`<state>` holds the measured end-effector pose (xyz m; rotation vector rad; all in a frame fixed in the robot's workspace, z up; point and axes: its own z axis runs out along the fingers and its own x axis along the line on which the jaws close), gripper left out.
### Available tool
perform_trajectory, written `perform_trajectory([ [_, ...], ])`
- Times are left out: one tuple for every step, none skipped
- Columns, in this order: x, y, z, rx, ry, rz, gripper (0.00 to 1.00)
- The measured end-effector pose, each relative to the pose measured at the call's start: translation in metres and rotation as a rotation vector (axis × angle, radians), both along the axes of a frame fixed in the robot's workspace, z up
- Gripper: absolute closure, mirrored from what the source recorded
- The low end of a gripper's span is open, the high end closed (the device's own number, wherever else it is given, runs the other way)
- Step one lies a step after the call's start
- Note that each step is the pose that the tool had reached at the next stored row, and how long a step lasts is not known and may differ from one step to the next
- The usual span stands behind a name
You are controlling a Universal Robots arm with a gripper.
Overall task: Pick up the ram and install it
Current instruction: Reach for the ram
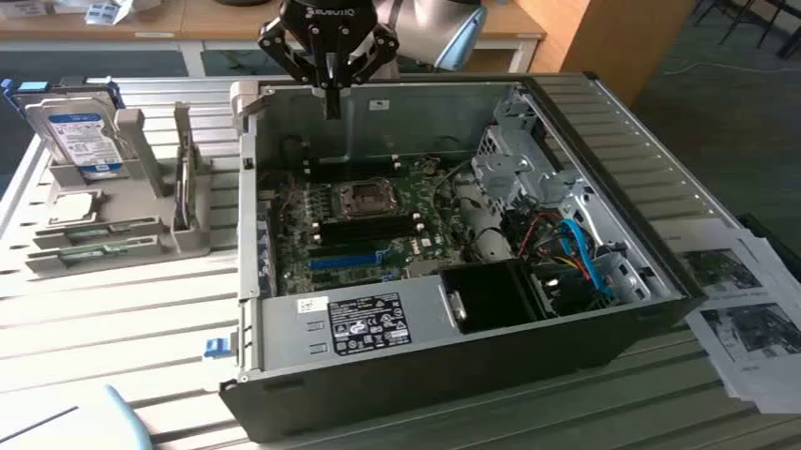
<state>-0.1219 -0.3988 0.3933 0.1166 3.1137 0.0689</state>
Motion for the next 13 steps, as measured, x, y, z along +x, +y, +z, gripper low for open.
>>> perform_trajectory([
  [0.0, 0.0, 0.0, 0.0, 0.0, 0.0, 0.91],
  [0.0, 0.0, 0.0, 0.0, 0.0, 0.0, 0.91],
  [0.0, 0.0, 0.0, 0.0, 0.0, 0.0, 0.91],
  [0.0, 0.0, 0.0, 0.0, 0.0, 0.0, 0.91],
  [0.0, 0.0, 0.0, 0.0, 0.0, 0.0, 0.91],
  [0.0, 0.0, 0.0, 0.0, 0.0, 0.0, 0.91],
  [0.0, 0.0, 0.0, 0.0, 0.0, 0.0, 0.91],
  [0.0, 0.0, 0.0, 0.0, 0.0, 0.0, 0.91],
  [-0.0001, 0.0, 0.0, 0.0, 0.0, 0.0, 0.91],
  [-0.0004, 0.0001, 0.0, 0.0, 0.0, 0.0, 0.91],
  [-0.001, 0.0, 0.0, -0.0001, 0.0001, 0.0, 0.91],
  [-0.0017, 0.0, 0.0, 0.0, 0.0, 0.0, 0.91],
  [-0.0026, 0.0, 0.0, -0.0001, 0.0, 0.0, 0.91],
])
